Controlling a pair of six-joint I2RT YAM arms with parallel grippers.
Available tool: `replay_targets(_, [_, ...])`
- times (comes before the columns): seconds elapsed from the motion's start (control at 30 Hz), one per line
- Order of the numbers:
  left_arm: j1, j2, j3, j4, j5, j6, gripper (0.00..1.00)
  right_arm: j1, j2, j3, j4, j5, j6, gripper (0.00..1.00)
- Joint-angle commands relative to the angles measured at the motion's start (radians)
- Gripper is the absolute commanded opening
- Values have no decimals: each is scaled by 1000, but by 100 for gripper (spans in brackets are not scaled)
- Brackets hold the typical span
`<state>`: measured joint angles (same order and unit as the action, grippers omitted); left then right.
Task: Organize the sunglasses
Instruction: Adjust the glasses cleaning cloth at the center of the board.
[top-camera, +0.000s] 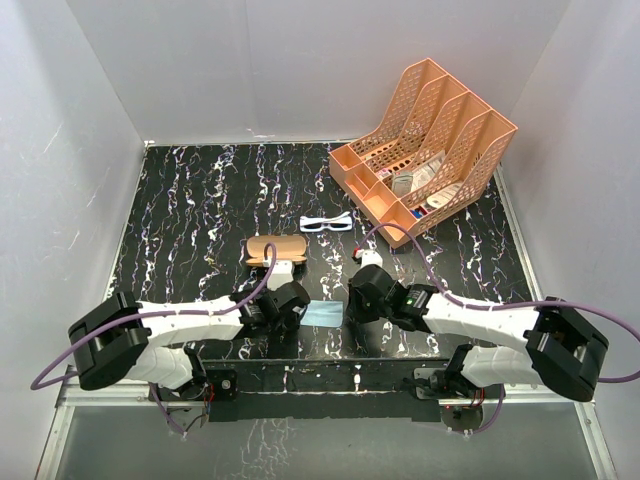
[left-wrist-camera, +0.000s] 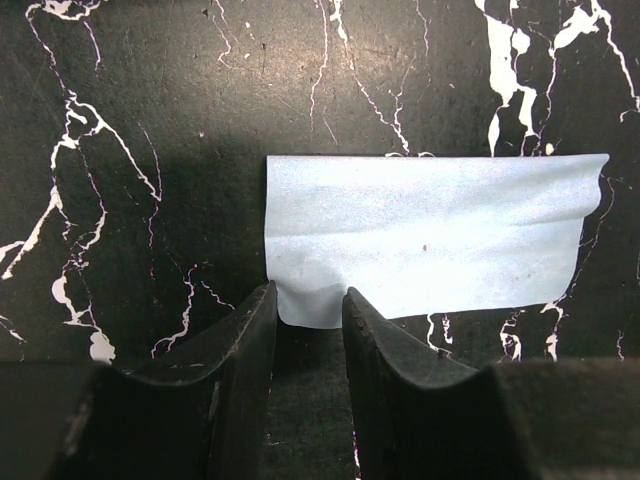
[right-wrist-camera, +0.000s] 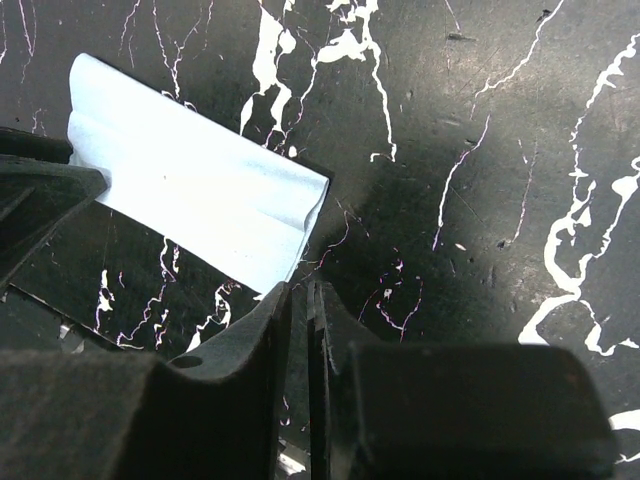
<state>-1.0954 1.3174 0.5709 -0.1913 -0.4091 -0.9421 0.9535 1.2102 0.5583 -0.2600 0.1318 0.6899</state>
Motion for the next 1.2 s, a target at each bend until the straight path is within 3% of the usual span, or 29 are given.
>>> replay_targets(0.0, [-1,22,13,-64,16,2,30,4,-34,-19,40,14,6,12])
replay_targets(0.4, [-1,46,26,-77,22,10,13,4,-36,-38,56,8,9,12])
replay_targets(0.57, [-1,46,23,-66,31,17,0,4,-35,-37,54,8,9,12])
replay_targets(1.17, [-3,69,133,-139,-55,106,0,4,-13,-49,81,-12,19,12])
